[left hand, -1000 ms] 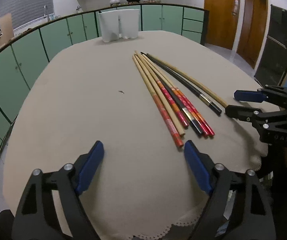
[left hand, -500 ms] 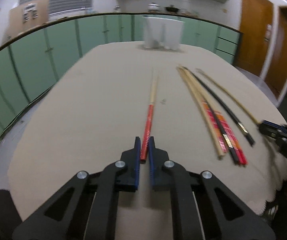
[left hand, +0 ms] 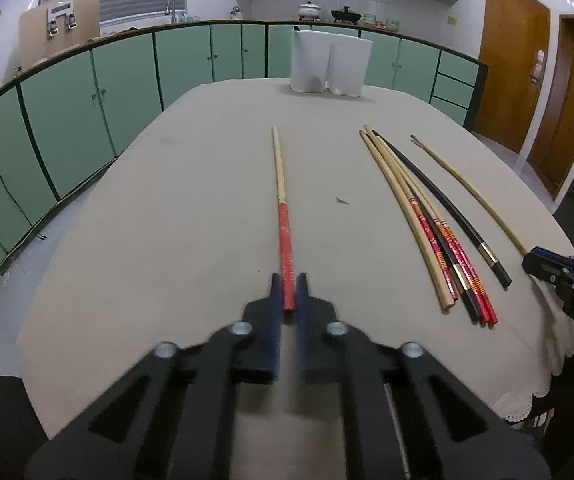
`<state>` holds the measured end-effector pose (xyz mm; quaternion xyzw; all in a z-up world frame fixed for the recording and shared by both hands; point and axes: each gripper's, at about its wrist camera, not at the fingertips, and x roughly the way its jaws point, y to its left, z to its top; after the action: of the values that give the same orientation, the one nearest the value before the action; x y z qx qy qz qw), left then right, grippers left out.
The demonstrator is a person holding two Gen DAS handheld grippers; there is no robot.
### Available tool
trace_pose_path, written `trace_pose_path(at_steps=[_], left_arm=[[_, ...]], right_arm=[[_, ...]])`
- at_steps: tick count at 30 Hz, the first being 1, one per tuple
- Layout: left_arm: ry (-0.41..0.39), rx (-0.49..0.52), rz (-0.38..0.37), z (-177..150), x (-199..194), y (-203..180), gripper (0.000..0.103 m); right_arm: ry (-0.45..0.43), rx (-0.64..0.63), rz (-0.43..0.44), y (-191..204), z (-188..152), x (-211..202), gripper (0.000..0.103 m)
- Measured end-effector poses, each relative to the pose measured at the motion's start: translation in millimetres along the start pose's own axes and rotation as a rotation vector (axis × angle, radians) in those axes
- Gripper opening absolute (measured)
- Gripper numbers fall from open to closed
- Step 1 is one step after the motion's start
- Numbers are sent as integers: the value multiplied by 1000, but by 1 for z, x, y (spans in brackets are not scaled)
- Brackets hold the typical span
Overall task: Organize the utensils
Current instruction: 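Lift and carry both chopsticks upright toward the white holder with both tools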
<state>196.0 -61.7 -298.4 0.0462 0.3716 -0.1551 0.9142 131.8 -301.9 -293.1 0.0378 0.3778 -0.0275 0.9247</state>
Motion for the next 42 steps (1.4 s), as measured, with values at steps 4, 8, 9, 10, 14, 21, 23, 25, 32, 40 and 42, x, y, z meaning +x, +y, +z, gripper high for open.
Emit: trace_pose_path(at_steps=[4, 8, 9, 10, 14, 21, 23, 25, 32, 40, 42], left_arm=[[-1, -26, -14, 12, -10, 3, 5], [-8, -62, -22, 34, -30, 11, 5], [-17, -59, -22, 43, -37, 12, 5], [-30, -56, -24, 51, -44, 14, 5], [-75, -36, -29, 83, -68, 18, 5], [-103, -20, -58, 138, -93, 31, 5], [-78, -24, -83, 152, -90, 35, 5], [-52, -10, -93, 167, -87, 37, 5], [-51, 50, -109, 209, -89, 37, 5], [-12, 77, -138, 231, -78, 32, 5], [0, 79, -147, 238, -75, 32, 5]], right_arm=[[0, 14, 10, -3, 8, -9, 7], [-17, 28, 20, -4, 24, -30, 7], [-29, 24, 23, -4, 33, -39, 7], [-38, 16, 24, -3, 40, -45, 7], [-83, 4, 42, -4, 75, -69, 7], [-122, -79, 66, 0, 139, -98, 7], [-118, -108, 63, 1, 154, -98, 7], [-103, -127, 66, 1, 169, -96, 7], [-50, -157, 97, -2, 217, -84, 6], [56, -150, 144, -6, 256, -66, 6], [72, -160, 151, -6, 267, -66, 6]])
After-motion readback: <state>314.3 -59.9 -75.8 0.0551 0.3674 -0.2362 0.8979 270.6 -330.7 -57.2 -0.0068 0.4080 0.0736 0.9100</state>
